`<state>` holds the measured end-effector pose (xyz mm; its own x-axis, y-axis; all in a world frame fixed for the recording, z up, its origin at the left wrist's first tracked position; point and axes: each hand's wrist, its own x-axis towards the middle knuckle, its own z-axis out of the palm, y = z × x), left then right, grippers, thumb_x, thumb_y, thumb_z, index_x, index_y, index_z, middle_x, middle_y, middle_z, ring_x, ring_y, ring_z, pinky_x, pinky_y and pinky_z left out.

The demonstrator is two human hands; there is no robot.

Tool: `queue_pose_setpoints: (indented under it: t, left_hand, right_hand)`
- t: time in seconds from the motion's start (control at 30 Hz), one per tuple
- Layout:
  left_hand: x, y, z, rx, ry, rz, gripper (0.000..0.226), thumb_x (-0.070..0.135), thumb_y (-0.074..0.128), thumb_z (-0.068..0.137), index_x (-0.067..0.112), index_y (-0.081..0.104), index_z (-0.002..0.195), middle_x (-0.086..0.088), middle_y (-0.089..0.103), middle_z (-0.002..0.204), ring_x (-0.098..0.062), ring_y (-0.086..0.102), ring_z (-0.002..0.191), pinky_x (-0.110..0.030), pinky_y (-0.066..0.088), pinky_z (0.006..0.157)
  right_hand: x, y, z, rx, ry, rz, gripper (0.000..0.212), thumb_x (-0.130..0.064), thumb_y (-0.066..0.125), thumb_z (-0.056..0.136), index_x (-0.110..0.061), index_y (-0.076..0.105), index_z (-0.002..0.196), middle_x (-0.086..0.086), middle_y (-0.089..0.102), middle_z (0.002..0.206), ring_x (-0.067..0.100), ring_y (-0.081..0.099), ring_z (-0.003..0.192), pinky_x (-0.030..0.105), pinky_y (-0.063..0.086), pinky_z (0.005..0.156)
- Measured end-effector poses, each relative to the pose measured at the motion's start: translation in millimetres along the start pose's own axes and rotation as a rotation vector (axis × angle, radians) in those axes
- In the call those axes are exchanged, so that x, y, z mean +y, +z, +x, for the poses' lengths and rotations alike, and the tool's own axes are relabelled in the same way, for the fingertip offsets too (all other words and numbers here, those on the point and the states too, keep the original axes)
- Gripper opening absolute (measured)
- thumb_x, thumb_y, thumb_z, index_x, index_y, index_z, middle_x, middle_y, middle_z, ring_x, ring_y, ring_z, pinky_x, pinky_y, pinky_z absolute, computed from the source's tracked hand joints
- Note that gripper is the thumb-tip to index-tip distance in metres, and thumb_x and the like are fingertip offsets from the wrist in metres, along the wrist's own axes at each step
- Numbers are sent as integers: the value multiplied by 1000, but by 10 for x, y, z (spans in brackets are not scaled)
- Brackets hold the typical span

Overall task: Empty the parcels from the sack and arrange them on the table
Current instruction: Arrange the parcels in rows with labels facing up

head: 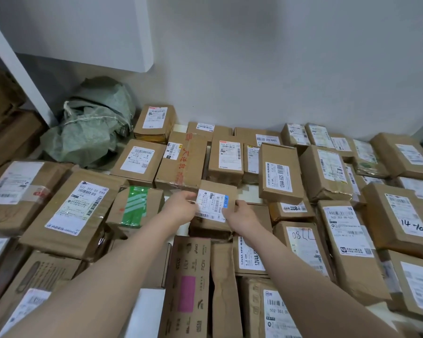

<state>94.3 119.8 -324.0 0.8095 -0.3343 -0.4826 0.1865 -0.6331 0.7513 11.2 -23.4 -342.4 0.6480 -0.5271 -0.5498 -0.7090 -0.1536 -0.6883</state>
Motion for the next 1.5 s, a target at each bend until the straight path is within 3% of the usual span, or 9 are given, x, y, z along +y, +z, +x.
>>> queue_pose_setpoints:
  t: [0.2,0.4,0.57,0.67,0.83,1.0,1.17,1.33,1.5]
  left_hand:
    - [-16,-43,-38,104,171,16,36,10,55,95,22,60,129,7,62,126,-14,60,112,-26,47,95]
    - [-36,-602,-67,684,103,281,43,19,52,93,26,49,135,-11,47,136,-30,38,127,-42,34,104]
    - [-413,-1016,-9,462,-204,117,40,30,41,101,22,47,140,-12,50,140,-34,46,125,-40,40,98]
    - [-537,-1058,-30,382,-102,26,43,22,48,97,27,48,139,-3,56,138,-28,53,121,-38,44,99]
    - [-352,-1098,-8,311,14,-29,38,16,48,96,26,59,130,1,62,127,-20,58,112,-32,46,93]
    - [-216,-1110,82,372,39,-117,36,20,37,101,24,61,128,-1,60,130,-21,56,104,-29,41,80]
    - [-412,-1072,71,451,-136,-97,32,27,36,102,13,59,120,-8,63,118,-28,55,96,-31,40,75]
    - [-479,-996,89,389,-90,-10,32,27,48,98,15,55,126,-7,62,120,-30,58,107,-36,47,88]
    - [-605,-927,83,319,-82,266,45,21,58,92,17,48,137,-10,52,133,-30,52,118,-35,44,94]
  right_hand:
    - [12,187,88,112,84,-140,41,-23,59,88,-15,50,127,7,63,122,27,60,107,36,52,88]
    - [-450,311,-114,289,-305,-142,32,-18,47,96,-21,53,127,-4,62,105,22,63,97,38,54,81]
    - [-744,715,-273,-263,-243,97,44,-23,50,99,-24,42,143,1,60,101,16,64,76,34,60,70]
    - [-762,905,-322,-401,-325,-134,78,-37,61,93,-39,11,153,0,29,152,23,59,113,20,56,75]
    - [-772,879,-301,-366,-523,-421,123,-36,84,70,-32,-6,153,-2,2,159,20,20,145,32,29,111]
    - [-873,784,-233,-146,-273,-128,92,-40,76,72,-31,18,143,5,39,132,26,57,109,33,61,64]
    - [-891,651,-264,-246,17,359,64,-41,61,91,-18,23,137,11,50,128,29,72,75,42,62,65]
    - [-805,801,-273,-222,17,36,52,-43,46,98,-5,40,134,21,67,108,22,70,57,26,54,46]
    - [-639,975,-199,-58,-86,-223,34,-16,50,94,-16,41,126,17,69,89,33,72,73,45,61,67]
